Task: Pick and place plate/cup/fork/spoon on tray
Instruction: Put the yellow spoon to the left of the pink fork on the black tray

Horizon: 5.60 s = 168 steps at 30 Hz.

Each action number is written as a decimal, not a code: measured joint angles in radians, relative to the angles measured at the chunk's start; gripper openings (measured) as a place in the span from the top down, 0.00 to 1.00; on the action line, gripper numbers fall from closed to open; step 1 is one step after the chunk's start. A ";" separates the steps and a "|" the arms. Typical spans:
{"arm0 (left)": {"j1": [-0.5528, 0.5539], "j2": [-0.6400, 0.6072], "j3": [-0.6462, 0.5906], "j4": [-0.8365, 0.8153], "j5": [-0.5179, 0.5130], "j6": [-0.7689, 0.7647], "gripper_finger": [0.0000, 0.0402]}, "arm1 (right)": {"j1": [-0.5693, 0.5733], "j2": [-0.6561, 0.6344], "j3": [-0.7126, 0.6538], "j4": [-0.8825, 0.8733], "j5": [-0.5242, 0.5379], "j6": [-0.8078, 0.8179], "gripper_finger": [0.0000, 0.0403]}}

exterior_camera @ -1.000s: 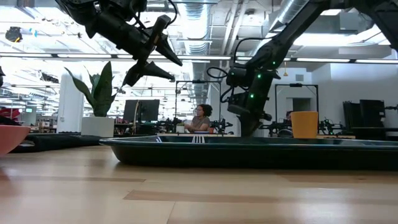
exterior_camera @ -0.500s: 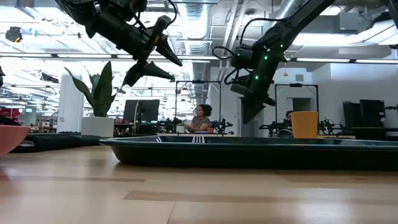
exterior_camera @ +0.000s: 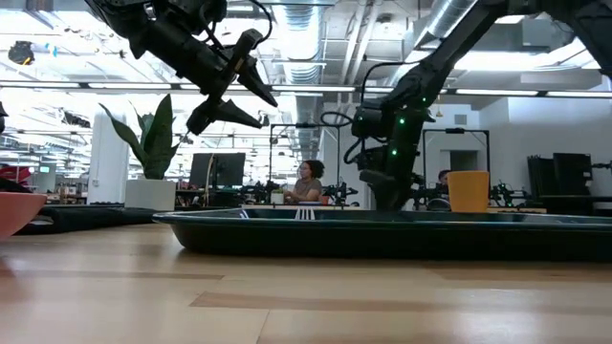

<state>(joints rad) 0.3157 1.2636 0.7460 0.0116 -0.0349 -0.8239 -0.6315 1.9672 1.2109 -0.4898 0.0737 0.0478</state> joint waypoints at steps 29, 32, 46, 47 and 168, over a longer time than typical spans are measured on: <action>0.000 0.000 0.000 0.006 -0.059 -0.018 0.53 | 0.041 -0.242 -0.008 -0.177 0.056 0.134 1.00; 0.000 0.000 0.000 0.006 -0.059 -0.019 0.53 | 0.061 -0.267 -0.006 -0.169 0.058 0.139 1.00; 0.000 0.000 0.000 0.002 -0.059 -0.037 0.53 | 0.026 -0.056 -0.006 -0.101 0.066 0.128 0.56; 0.000 0.000 0.000 0.002 -0.059 -0.037 0.53 | 0.026 -0.033 -0.005 -0.087 0.079 0.128 0.52; 0.052 0.182 -0.001 0.232 0.044 -0.034 0.53 | -0.072 -0.279 -0.507 0.577 -0.049 -0.079 0.82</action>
<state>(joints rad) 0.3679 1.4459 0.7452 0.2435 0.0090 -0.8577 -0.7033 1.6887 0.7043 0.0869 0.0248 -0.0308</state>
